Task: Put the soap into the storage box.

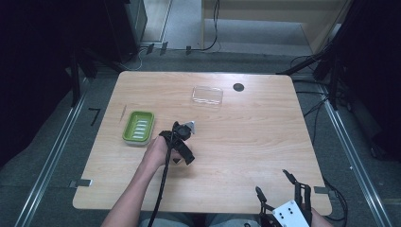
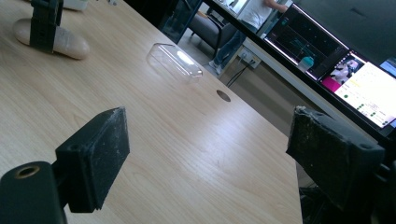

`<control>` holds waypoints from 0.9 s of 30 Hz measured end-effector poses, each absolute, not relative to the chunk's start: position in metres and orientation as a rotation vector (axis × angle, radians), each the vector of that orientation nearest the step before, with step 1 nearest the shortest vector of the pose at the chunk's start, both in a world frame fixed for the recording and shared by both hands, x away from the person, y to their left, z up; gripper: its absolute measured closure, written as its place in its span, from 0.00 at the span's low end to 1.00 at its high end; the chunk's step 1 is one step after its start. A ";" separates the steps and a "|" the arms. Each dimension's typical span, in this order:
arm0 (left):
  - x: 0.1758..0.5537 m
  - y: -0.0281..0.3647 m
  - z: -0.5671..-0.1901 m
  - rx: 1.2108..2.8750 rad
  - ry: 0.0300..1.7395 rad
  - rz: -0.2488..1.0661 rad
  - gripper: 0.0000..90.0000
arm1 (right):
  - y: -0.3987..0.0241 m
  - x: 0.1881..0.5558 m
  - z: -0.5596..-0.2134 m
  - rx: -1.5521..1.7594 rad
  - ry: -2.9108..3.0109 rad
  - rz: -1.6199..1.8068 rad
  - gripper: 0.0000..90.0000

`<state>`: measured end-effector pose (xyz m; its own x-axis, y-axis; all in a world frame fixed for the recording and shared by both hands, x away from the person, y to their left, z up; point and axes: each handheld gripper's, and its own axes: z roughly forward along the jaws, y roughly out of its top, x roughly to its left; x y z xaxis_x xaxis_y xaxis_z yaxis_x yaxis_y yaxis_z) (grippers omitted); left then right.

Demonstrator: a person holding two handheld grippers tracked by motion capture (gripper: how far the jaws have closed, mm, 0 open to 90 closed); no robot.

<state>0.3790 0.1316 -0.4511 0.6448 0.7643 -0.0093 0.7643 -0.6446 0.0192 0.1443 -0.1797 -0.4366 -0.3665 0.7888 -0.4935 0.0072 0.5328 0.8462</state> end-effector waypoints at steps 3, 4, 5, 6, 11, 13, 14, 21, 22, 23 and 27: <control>0.381 0.131 -0.454 2.829 1.333 -0.001 0.00 | -0.180 0.144 -0.437 0.667 1.759 0.967 0.15; 0.381 0.131 -0.454 2.826 1.337 0.006 0.00 | -0.180 0.144 -0.437 0.667 1.759 0.967 0.15; 0.381 0.131 -0.455 2.827 1.340 0.006 0.00 | -0.180 0.144 -0.437 0.668 1.757 0.967 0.15; 0.382 0.130 -0.456 2.823 1.347 0.009 0.00 | -0.180 0.144 -0.437 0.666 1.758 0.967 0.15; 0.382 0.128 -0.459 2.825 1.347 0.018 0.00 | -0.180 0.144 -0.437 0.666 1.758 0.966 0.15; 0.382 0.128 -0.461 2.825 1.352 0.012 0.00 | -0.180 0.144 -0.437 0.666 1.759 0.967 0.15; 0.382 0.128 -0.461 2.825 1.349 0.010 0.00 | -0.180 0.144 -0.437 0.667 1.759 0.966 0.15; 0.382 0.127 -0.464 2.840 1.342 0.008 0.04 | -0.180 0.144 -0.437 0.667 1.758 0.966 0.15; 0.382 0.127 -0.464 2.840 1.339 0.011 0.04 | -0.180 0.144 -0.437 0.667 1.758 0.966 0.15; 0.382 0.127 -0.463 2.841 1.338 0.016 0.06 | -0.180 0.144 -0.437 0.667 1.758 0.966 0.15; 0.382 0.128 -0.461 2.835 1.347 0.058 0.11 | -0.180 0.144 -0.437 0.666 1.757 0.967 0.15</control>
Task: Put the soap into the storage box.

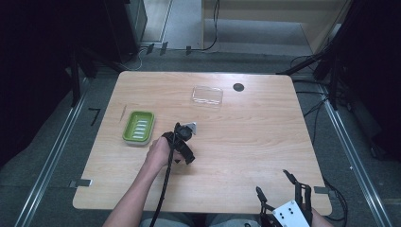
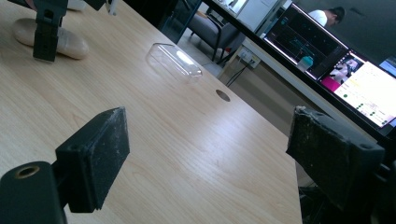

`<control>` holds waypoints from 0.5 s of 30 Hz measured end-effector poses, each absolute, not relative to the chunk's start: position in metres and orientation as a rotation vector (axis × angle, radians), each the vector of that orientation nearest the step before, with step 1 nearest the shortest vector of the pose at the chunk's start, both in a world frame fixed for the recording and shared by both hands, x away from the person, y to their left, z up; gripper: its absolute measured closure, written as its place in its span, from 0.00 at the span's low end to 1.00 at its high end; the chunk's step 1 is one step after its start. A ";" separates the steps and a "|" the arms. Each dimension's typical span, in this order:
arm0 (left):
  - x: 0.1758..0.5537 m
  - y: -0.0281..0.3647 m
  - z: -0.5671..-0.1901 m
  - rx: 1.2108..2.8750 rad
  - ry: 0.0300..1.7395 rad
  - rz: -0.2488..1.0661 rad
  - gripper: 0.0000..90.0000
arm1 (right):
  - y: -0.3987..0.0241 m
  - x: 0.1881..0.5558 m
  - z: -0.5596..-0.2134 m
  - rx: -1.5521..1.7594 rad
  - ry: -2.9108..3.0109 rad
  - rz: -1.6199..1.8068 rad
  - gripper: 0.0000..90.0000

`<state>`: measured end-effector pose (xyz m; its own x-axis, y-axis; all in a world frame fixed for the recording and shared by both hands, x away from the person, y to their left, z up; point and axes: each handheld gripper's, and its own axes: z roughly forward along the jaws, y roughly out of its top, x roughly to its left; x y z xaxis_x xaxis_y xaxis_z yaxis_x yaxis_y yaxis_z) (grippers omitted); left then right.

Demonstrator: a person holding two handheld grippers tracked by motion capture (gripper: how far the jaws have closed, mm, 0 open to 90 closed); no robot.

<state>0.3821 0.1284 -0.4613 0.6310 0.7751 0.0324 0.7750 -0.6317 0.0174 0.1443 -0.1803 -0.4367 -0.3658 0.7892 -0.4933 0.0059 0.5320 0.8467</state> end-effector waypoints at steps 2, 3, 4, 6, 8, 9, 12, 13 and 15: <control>0.382 0.129 -0.460 2.825 1.359 0.071 0.16 | -0.180 0.144 -0.437 0.667 1.757 0.967 0.15; 0.382 0.130 -0.460 2.820 1.361 0.070 0.17 | -0.180 0.144 -0.437 0.669 1.755 0.967 0.15; 0.382 0.130 -0.460 2.817 1.364 0.076 0.18 | -0.180 0.144 -0.437 0.668 1.756 0.967 0.15; 0.382 0.130 -0.458 2.808 1.362 0.083 0.22 | -0.180 0.144 -0.437 0.667 1.756 0.967 0.15; 0.382 0.132 -0.456 2.802 1.355 0.083 0.32 | -0.180 0.144 -0.437 0.668 1.755 0.967 0.15; 0.382 0.132 -0.455 2.802 1.356 0.085 0.33 | -0.180 0.144 -0.437 0.668 1.755 0.967 0.15; 0.382 0.132 -0.455 2.801 1.356 0.088 0.36 | -0.180 0.144 -0.437 0.668 1.756 0.966 0.15; 0.382 0.132 -0.455 2.801 1.356 0.090 0.37 | -0.180 0.144 -0.437 0.667 1.757 0.966 0.15; 0.381 0.132 -0.455 2.796 1.353 0.091 0.37 | -0.180 0.144 -0.437 0.668 1.756 0.966 0.15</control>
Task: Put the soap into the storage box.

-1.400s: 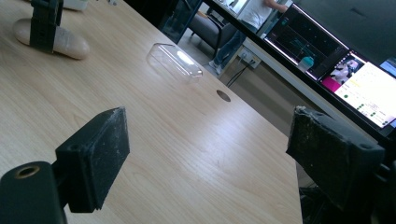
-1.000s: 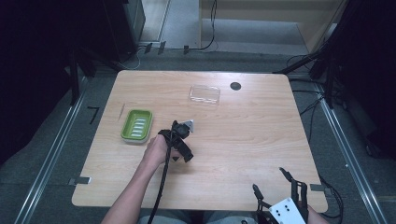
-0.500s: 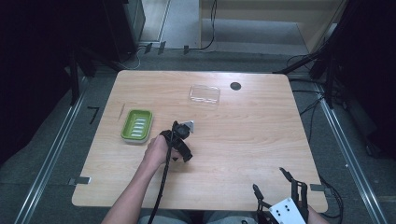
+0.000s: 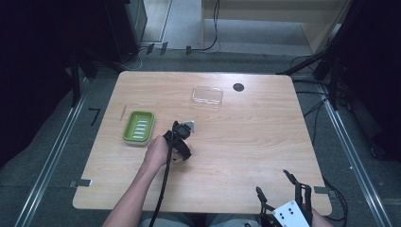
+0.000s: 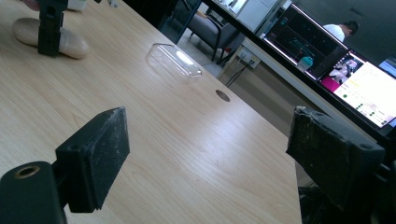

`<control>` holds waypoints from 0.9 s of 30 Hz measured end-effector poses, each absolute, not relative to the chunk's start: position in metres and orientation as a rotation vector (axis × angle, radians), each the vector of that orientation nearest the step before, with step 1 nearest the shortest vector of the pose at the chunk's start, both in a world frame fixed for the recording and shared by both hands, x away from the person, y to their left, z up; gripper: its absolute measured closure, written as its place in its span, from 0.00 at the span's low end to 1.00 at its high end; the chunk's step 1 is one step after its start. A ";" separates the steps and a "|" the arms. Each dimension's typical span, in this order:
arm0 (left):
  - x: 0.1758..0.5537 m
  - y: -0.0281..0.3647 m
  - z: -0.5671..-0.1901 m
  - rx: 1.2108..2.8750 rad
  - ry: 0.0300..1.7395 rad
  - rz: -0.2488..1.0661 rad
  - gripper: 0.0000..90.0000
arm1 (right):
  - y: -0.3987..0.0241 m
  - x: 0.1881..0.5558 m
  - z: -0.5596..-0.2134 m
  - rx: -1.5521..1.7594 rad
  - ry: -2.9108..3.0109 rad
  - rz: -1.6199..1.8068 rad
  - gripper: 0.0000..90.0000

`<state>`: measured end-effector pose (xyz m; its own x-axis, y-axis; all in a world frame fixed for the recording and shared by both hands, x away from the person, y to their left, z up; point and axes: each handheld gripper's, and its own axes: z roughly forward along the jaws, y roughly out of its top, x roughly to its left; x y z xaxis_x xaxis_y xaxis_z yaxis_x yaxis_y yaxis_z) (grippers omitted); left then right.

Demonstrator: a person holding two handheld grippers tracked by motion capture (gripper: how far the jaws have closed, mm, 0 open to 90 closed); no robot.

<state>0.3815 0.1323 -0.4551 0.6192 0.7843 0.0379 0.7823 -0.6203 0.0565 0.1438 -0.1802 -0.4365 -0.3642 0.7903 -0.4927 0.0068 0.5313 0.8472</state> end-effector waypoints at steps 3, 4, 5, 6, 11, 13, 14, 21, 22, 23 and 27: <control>0.381 0.132 -0.455 2.802 1.350 0.087 0.37 | -0.180 0.144 -0.437 0.667 1.756 0.966 0.15; 0.381 0.133 -0.455 2.803 1.342 0.085 0.37 | -0.180 0.144 -0.437 0.667 1.756 0.966 0.15; 0.382 0.133 -0.455 2.810 1.334 0.079 0.37 | -0.180 0.144 -0.437 0.672 1.755 0.968 0.15; 0.382 0.134 -0.454 2.815 1.330 0.066 0.37 | -0.180 0.144 -0.437 0.669 1.755 0.966 0.15; 0.381 0.134 -0.451 2.820 1.319 0.067 0.37 | -0.180 0.144 -0.437 0.670 1.755 0.967 0.15; 0.380 0.134 -0.449 2.824 1.314 0.076 0.37 | -0.181 0.144 -0.437 0.671 1.755 0.967 0.15; 0.380 0.135 -0.448 2.828 1.308 0.078 0.37 | -0.181 0.144 -0.437 0.670 1.755 0.966 0.15; 0.378 0.140 -0.443 2.820 1.311 0.087 0.37 | -0.181 0.143 -0.437 0.673 1.755 0.967 0.15; 0.378 0.141 -0.442 2.820 1.307 0.090 0.37 | -0.181 0.143 -0.436 0.673 1.755 0.966 0.15; 0.378 0.142 -0.441 2.817 1.311 0.086 0.37 | -0.181 0.143 -0.436 0.673 1.755 0.966 0.15; 0.375 0.147 -0.437 2.811 1.309 0.081 0.37 | -0.181 0.143 -0.436 0.672 1.755 0.967 0.15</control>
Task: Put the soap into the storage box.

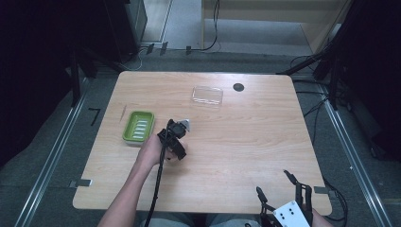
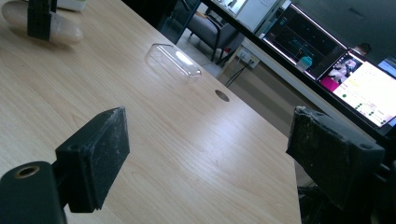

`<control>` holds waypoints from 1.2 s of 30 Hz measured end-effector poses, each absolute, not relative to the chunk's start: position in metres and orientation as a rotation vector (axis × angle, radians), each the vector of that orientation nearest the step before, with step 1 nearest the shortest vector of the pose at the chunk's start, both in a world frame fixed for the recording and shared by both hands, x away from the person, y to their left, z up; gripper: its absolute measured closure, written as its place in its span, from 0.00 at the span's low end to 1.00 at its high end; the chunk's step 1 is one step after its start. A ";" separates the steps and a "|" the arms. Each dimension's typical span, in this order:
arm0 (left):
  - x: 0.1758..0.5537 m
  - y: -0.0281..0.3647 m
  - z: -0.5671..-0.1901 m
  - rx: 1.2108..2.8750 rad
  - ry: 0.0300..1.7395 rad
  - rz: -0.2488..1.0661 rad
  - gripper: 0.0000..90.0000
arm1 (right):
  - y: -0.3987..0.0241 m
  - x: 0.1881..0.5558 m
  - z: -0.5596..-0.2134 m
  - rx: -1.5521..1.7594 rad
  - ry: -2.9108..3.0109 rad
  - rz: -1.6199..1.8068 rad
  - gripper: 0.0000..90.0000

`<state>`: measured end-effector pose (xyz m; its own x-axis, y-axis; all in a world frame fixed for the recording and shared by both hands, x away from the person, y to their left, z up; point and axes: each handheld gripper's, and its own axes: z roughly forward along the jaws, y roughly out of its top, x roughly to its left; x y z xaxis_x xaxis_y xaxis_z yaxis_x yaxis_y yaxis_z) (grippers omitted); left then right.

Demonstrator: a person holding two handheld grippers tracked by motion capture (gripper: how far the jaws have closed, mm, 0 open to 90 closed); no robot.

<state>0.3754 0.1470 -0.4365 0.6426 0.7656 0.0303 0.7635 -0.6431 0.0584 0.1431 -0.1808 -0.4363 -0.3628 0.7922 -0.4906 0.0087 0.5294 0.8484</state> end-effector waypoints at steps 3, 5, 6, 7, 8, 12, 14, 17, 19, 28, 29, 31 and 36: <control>0.374 0.152 -0.434 2.810 1.312 0.078 0.37 | -0.181 0.143 -0.436 0.673 1.754 0.968 0.15; 0.374 0.154 -0.433 2.808 1.312 0.085 0.37 | -0.181 0.143 -0.436 0.673 1.754 0.968 0.15; 0.374 0.156 -0.432 2.807 1.317 0.088 0.37 | -0.181 0.143 -0.436 0.674 1.753 0.969 0.15; 0.374 0.157 -0.431 2.805 1.316 0.092 0.37 | -0.181 0.143 -0.436 0.674 1.754 0.969 0.15; 0.374 0.158 -0.430 2.809 1.312 0.087 0.37 | -0.181 0.143 -0.436 0.673 1.754 0.969 0.15; 0.373 0.163 -0.427 2.794 1.327 0.091 0.37 | -0.181 0.143 -0.436 0.673 1.754 0.968 0.15; 0.373 0.165 -0.426 2.797 1.326 0.092 0.37 | -0.181 0.143 -0.436 0.672 1.754 0.968 0.15; 0.373 0.169 -0.425 2.792 1.326 0.094 0.37 | -0.181 0.143 -0.436 0.672 1.754 0.968 0.15; 0.373 0.171 -0.424 2.795 1.330 0.093 0.37 | -0.181 0.143 -0.436 0.672 1.754 0.968 0.15; 0.374 0.181 -0.420 2.777 1.356 0.099 0.37 | -0.181 0.143 -0.436 0.673 1.755 0.968 0.15; 0.374 0.182 -0.419 2.771 1.362 0.108 0.37 | -0.181 0.143 -0.436 0.673 1.754 0.968 0.15; 0.374 0.185 -0.418 2.772 1.360 0.103 0.37 | -0.181 0.143 -0.436 0.672 1.755 0.968 0.15; 0.375 0.191 -0.416 2.763 1.376 0.102 0.37 | -0.181 0.143 -0.436 0.673 1.754 0.969 0.15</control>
<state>0.3751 0.1906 -0.4162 0.6010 0.7985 0.0355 0.7950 -0.6018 0.0768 0.1428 -0.1806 -0.4362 -0.3631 0.7932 -0.4889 0.0087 0.5275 0.8495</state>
